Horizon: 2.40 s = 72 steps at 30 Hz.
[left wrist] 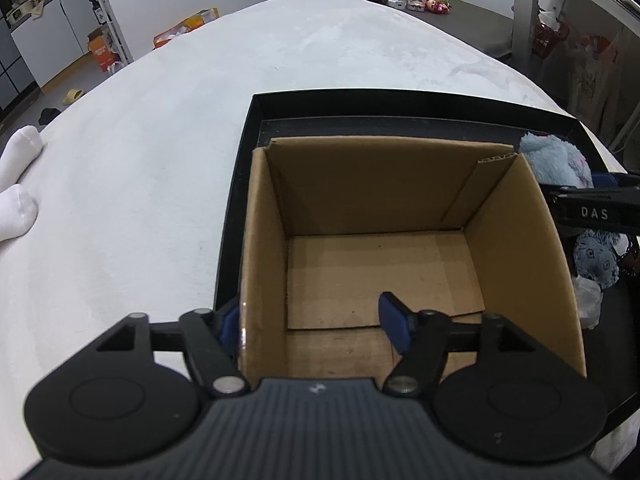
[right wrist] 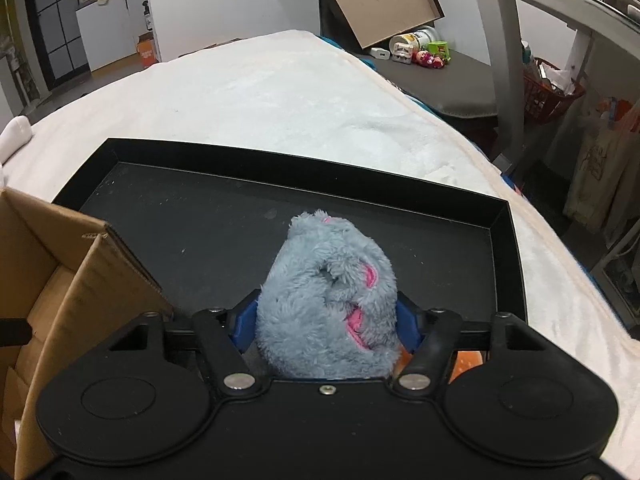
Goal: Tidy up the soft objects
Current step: 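Carry the grey plush mouse with the right tool and release it into the cardboard box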
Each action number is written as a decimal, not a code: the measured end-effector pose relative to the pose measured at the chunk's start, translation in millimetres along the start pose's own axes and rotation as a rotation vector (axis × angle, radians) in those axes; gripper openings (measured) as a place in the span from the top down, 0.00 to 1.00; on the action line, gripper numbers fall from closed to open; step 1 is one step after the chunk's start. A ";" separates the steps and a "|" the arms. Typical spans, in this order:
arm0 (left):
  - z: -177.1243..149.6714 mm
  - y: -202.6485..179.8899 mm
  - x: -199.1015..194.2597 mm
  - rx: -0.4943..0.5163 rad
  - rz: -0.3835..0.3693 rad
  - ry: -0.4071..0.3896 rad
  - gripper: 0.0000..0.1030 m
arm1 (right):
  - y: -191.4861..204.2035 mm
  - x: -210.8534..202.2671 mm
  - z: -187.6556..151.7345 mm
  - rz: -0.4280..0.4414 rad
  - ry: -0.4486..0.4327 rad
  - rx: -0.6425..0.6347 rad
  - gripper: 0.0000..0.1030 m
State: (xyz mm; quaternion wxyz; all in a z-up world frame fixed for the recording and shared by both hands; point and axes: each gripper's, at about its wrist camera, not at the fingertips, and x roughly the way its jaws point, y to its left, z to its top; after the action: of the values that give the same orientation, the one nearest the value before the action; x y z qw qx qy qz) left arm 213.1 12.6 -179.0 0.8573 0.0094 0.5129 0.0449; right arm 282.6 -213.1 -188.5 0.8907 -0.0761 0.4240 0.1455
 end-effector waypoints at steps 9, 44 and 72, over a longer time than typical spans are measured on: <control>4.2 -6.0 -4.6 0.010 -0.007 -0.024 0.28 | -3.5 -22.3 2.4 -0.010 -0.004 0.019 0.37; -28.9 44.1 -28.8 -0.053 -0.078 -0.085 0.29 | 58.1 -109.2 27.2 0.091 -0.199 -0.020 0.37; -53.1 70.1 -32.7 -0.189 -0.240 -0.095 0.86 | 116.4 -111.1 20.7 0.276 -0.146 -0.051 0.17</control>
State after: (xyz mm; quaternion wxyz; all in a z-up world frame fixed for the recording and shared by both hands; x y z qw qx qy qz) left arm 146.3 78.0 -171.1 0.8769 -0.1305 0.4625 -0.0106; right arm 193.7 -119.2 -90.6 0.8883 -0.0289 0.3609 0.2824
